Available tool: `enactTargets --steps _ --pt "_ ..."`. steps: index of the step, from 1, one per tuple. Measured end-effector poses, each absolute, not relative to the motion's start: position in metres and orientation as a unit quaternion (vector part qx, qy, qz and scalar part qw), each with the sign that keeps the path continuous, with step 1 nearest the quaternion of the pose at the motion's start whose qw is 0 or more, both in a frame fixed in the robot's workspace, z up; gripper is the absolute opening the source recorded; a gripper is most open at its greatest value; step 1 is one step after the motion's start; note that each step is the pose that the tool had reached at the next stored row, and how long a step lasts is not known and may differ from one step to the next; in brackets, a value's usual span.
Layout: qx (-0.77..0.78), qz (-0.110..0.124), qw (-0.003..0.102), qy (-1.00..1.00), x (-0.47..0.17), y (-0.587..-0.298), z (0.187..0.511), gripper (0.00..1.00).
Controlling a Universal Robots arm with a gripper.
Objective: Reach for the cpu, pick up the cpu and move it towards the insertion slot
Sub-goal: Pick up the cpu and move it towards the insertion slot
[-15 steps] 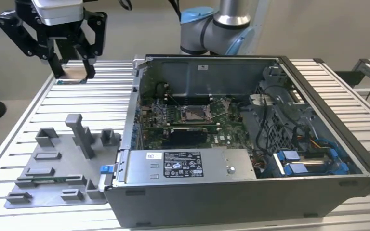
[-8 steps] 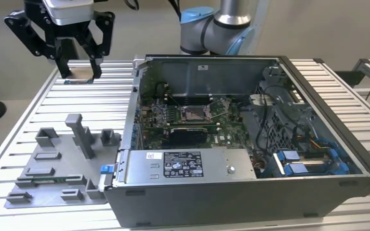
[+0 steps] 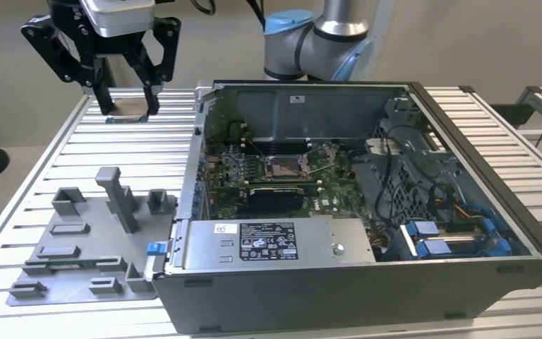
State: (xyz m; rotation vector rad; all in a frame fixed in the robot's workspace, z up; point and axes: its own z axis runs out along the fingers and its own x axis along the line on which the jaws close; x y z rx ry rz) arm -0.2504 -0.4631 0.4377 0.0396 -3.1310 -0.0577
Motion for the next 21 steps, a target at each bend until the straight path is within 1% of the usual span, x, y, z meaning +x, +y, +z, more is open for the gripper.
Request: enactTargets --steps 21 --pt "0.013 -0.018 0.005 -1.0 -0.219 -0.463 0.438 0.0"
